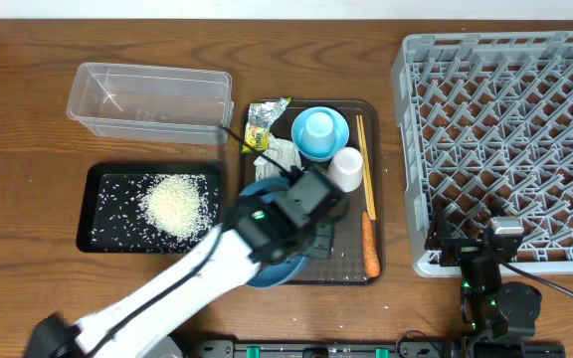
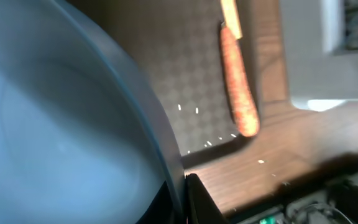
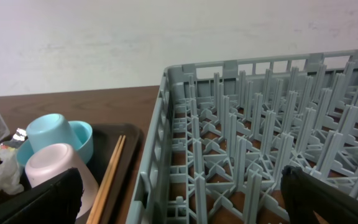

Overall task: Sort waste into correct bins and load items into the dishwasher rack
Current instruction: 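Carry the empty blue bowl back and set it on the brown tray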

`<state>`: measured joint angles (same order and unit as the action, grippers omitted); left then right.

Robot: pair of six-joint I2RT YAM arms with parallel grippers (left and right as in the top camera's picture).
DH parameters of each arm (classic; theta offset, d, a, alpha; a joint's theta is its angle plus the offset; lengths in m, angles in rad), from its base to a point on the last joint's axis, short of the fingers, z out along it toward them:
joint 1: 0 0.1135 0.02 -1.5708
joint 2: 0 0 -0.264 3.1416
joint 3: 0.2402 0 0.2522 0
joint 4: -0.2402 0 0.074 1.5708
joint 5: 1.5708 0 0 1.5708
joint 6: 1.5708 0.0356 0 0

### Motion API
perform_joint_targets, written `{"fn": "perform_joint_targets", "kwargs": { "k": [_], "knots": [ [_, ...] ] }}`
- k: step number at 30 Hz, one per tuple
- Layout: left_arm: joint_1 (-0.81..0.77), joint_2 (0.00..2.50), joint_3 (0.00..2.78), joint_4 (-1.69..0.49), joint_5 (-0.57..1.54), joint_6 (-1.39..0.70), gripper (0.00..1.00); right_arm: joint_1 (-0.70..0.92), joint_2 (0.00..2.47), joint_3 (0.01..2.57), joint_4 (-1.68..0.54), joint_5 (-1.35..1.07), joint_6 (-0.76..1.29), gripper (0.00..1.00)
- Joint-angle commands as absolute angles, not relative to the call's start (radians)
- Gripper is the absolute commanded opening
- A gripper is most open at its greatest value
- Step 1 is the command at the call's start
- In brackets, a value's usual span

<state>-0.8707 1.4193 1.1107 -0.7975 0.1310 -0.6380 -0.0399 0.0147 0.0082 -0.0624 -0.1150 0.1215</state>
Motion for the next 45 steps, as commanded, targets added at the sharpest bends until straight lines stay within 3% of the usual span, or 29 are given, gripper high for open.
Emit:
{"fn": "perform_joint_targets", "kwargs": {
  "k": [1, 9, 17, 20, 27, 30, 35, 45],
  "knots": [
    [-0.9, 1.476, 1.109, -0.758, 0.093, -0.672, 0.06, -0.052, 0.007, 0.006, -0.065, -0.112, 0.118, 0.99],
    [-0.952, 1.554, 1.109, -0.655, 0.093, -0.672, 0.06, -0.052, 0.007, 0.006, -0.065, -0.112, 0.118, 0.99],
    [-0.952, 1.576, 1.109, -0.677, 0.094, -0.675, 0.17, -0.052, 0.007, 0.006, -0.065, -0.112, 0.118, 0.99],
    [-0.952, 1.576, 1.109, -0.697, 0.093, -0.675, 0.27, -0.052, 0.007, 0.006, -0.065, -0.112, 0.118, 0.99],
    [-0.953, 1.563, 1.144, -0.733, 0.143, -0.658, 0.3, -0.052, 0.007, 0.006, -0.065, -0.112, 0.118, 0.99],
    [-0.958, 1.552, 1.168, -0.732, 0.187, -0.645, 0.36, -0.052, 0.007, 0.006, -0.065, -0.112, 0.118, 0.99],
    [-0.973, 1.554, 1.179, -0.713, 0.191, -0.645, 0.58, -0.052, 0.007, 0.006, -0.065, -0.112, 0.118, 0.99],
    [-0.981, 1.592, 1.179, -0.588, 0.283, -0.661, 0.59, -0.052, 0.007, 0.006, -0.065, -0.112, 0.118, 0.99]
  ]
}}
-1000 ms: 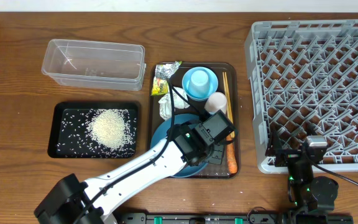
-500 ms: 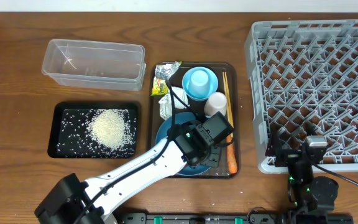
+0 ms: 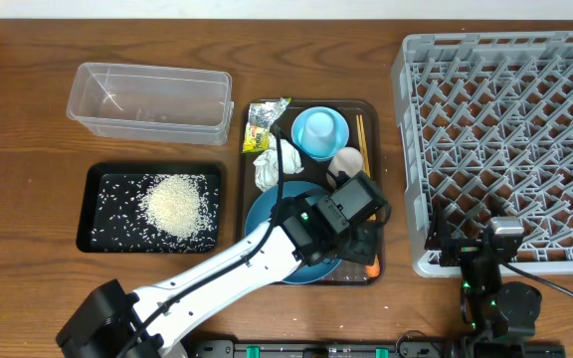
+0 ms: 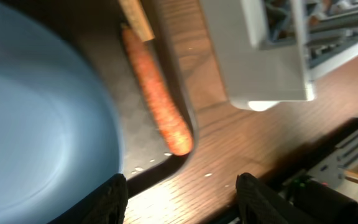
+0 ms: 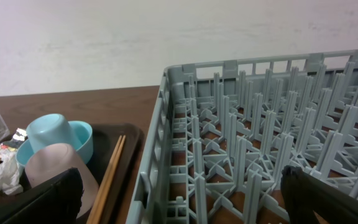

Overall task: Sort waste into correct bins and load items into the dishwasher rack
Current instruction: 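Carry the empty blue bowl back and set it on the brown tray, then grasp the carrot beside the bowl with the left gripper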

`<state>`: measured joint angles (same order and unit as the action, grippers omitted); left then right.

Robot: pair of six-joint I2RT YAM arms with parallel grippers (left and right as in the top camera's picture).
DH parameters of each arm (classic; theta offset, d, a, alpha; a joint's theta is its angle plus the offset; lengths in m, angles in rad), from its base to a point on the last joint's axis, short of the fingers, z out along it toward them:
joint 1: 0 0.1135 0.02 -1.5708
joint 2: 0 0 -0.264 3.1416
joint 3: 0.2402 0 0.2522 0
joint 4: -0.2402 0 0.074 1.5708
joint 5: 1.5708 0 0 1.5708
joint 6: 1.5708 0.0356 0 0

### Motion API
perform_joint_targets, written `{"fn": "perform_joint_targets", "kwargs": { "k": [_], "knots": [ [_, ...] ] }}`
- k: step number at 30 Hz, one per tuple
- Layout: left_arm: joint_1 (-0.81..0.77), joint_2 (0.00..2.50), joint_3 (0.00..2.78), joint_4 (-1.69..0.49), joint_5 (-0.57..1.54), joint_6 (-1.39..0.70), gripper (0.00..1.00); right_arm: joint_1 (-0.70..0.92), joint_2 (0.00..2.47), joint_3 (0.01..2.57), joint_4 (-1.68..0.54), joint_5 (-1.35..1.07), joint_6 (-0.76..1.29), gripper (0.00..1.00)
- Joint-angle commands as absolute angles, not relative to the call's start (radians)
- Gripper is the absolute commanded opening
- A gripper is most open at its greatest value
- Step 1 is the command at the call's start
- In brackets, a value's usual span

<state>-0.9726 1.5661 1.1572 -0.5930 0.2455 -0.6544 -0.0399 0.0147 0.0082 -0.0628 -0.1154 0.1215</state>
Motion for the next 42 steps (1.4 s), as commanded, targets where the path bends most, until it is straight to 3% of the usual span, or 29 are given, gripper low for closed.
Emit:
{"fn": "perform_joint_targets", "kwargs": {
  "k": [1, 16, 42],
  "knots": [
    [-0.985, 1.602, 1.179, -0.588, 0.275, -0.661, 0.59, -0.052, 0.007, 0.006, -0.065, -0.112, 0.118, 0.99],
    [-1.042, 1.735, 1.179, -0.501, 0.207, -0.746, 0.53, -0.052, 0.007, 0.006, -0.065, -0.112, 0.118, 0.99],
    [-1.053, 1.884, 1.179, -0.41, 0.032, -0.875, 0.53, -0.052, 0.009, 0.006, -0.065, -0.112, 0.118, 0.99]
  ]
}}
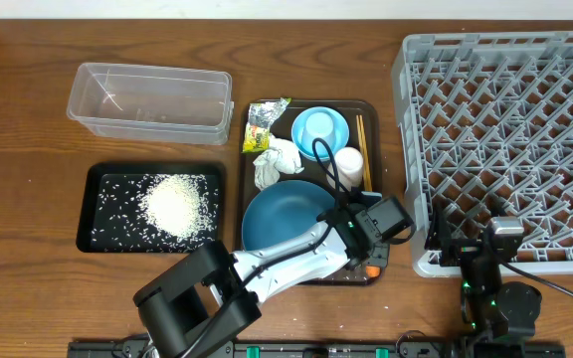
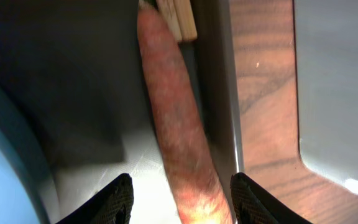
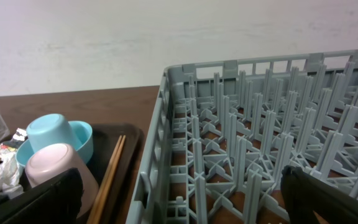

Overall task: Sort waste into correct bins and load items into the dishwasher rack
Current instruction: 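Grasp the carrot beside the bowl with the left gripper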

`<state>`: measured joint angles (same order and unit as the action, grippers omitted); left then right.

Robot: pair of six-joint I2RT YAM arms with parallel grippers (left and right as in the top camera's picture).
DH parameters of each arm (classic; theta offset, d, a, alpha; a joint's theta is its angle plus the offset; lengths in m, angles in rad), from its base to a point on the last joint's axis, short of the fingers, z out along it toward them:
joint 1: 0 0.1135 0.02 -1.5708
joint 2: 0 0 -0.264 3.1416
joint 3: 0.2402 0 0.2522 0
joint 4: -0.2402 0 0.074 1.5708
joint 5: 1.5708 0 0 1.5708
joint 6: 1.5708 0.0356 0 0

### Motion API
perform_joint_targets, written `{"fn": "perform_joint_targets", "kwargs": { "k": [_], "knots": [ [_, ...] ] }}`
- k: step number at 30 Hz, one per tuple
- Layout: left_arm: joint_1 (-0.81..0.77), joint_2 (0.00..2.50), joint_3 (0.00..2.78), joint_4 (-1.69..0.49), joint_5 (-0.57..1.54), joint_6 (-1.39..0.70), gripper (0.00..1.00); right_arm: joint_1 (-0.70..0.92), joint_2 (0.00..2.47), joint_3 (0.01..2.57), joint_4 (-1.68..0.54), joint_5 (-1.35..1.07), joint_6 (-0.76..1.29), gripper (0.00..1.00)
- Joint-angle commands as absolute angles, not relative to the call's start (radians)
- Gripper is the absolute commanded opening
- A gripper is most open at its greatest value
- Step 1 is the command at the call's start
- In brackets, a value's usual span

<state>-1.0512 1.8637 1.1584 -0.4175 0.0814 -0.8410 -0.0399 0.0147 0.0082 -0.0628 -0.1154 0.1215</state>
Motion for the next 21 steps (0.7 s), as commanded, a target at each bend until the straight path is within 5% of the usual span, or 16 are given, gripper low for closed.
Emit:
{"fn": "perform_joint_targets", "kwargs": {
  "k": [1, 16, 21],
  "knots": [
    [-1.053, 1.885, 1.179, -0.404, 0.032, -0.88, 0.53, -0.052, 0.009, 0.006, -0.065, -0.112, 0.118, 0.99],
    [-1.053, 1.956, 1.179, -0.405, -0.02, -0.945, 0.53, -0.052, 0.009, 0.006, -0.065, -0.112, 0.118, 0.99],
    [-1.053, 1.954, 1.179, -0.409, -0.019, -0.944, 0.36, -0.052, 0.009, 0.006, -0.065, -0.112, 0.118, 0.99]
  ]
}}
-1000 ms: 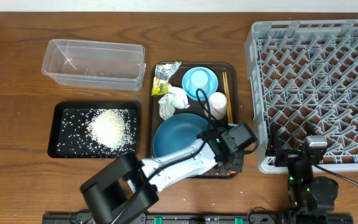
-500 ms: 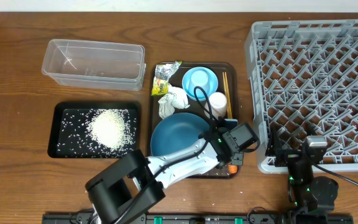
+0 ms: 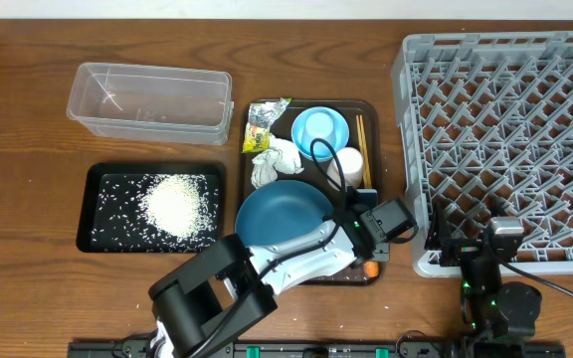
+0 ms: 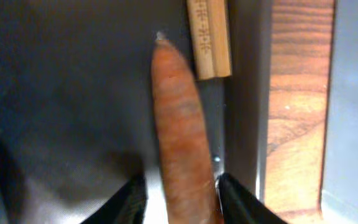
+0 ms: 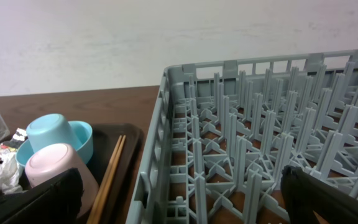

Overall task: Sort waste into correct bins and load items into the dishwasher rack
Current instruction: 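Grasp the carrot beside the bowl with the left gripper, then carry the carrot left and drop it onto the black tray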

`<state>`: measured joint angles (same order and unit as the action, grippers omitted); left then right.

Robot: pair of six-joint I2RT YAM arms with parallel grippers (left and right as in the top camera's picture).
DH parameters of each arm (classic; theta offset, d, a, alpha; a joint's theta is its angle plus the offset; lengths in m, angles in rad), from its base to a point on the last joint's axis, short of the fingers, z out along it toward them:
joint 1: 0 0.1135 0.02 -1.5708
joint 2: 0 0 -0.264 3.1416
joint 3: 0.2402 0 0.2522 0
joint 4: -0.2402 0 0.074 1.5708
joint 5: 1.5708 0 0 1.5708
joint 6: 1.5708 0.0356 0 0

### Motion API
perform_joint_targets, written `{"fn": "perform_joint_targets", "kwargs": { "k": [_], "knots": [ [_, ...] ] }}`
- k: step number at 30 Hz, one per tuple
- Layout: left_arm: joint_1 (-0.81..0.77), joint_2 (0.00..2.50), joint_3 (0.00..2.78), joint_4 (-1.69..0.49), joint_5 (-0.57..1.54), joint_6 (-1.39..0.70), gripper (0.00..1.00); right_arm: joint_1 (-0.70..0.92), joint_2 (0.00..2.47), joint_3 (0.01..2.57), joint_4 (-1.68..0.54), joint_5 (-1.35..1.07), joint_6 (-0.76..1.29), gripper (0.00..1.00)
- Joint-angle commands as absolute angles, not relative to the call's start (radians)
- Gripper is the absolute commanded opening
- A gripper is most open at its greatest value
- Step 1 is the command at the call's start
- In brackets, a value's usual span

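Note:
An orange carrot [image 4: 180,137] lies along the right edge of the dark serving tray [image 3: 306,103], its tip next to the chopsticks' end [image 4: 209,37]. My left gripper [image 4: 180,198] is down on the tray, its two fingers pressed close against the carrot's sides. From overhead only the carrot's near end [image 3: 369,268] shows under the gripper [image 3: 371,251]. The tray also holds a large blue plate [image 3: 285,214], a blue cup in a bowl [image 3: 319,132], a pale cup [image 3: 347,164], a wrapper [image 3: 262,124] and crumpled paper [image 3: 275,159]. My right gripper [image 5: 179,190] rests open by the grey dish rack [image 3: 510,129].
A clear plastic bin [image 3: 150,96] stands at the back left. In front of it, a black tray [image 3: 97,234] holds spilled rice. The rack's near left corner [image 5: 166,143] sits close beside the serving tray, with a narrow strip of bare wood between them.
My left gripper has come lower over the carrot and its fingers have narrowed from wide apart to tight at the carrot's sides. The right arm has not moved.
First my left gripper was low at the blue plate's rim, left of the carrot. Then it stood open farther right, with the carrot in view. Later it hung open directly over the carrot, and now it grips it on the tray.

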<state>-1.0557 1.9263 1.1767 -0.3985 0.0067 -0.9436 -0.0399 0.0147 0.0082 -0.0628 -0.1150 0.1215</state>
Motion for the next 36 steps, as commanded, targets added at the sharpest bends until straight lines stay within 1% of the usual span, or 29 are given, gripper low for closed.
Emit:
{"fn": "perform_joint_targets", "kwargs": {
  "k": [1, 4, 10, 12, 18, 23, 27, 29, 32, 36],
  "knots": [
    [-1.053, 1.954, 1.179, -0.41, -0.019, -0.944, 0.34, -0.052, 0.009, 0.006, -0.064, -0.112, 0.118, 0.99],
    [-1.053, 1.952, 1.18, -0.41, -0.019, -0.944, 0.28, -0.052, 0.009, 0.006, -0.065, -0.112, 0.118, 0.99],
    [-1.053, 1.944, 1.214, -0.453, -0.019, -0.937, 0.23, -0.052, 0.009, 0.006, -0.065, -0.112, 0.118, 0.99],
    [-1.053, 1.935, 1.239, -0.484, -0.02, -0.936, 0.19, -0.052, 0.009, 0.006, -0.065, -0.112, 0.118, 0.99],
    [-1.051, 1.872, 1.268, -0.509, -0.009, -0.937, 0.19, -0.052, 0.009, 0.006, -0.065, -0.112, 0.118, 0.99],
    [-1.017, 1.763, 1.268, -0.542, -0.004, -0.937, 0.19, -0.052, 0.009, 0.006, -0.065, -0.112, 0.118, 0.99],
    [-0.926, 1.633, 1.268, -0.611, -0.004, -0.937, 0.19, -0.052, 0.009, 0.006, -0.065, -0.112, 0.118, 0.99],
    [-0.855, 1.563, 1.268, -0.666, -0.005, -0.936, 0.19, -0.052, 0.009, 0.006, -0.065, -0.112, 0.118, 0.99],
    [-0.712, 1.471, 1.268, -0.765, -0.006, -0.906, 0.19, -0.052, 0.009, 0.006, -0.065, -0.112, 0.118, 0.99],
    [-0.471, 1.41, 1.268, -0.886, -0.02, -0.837, 0.19, -0.052, 0.009, 0.006, -0.065, -0.112, 0.118, 0.99]
  ]
}}
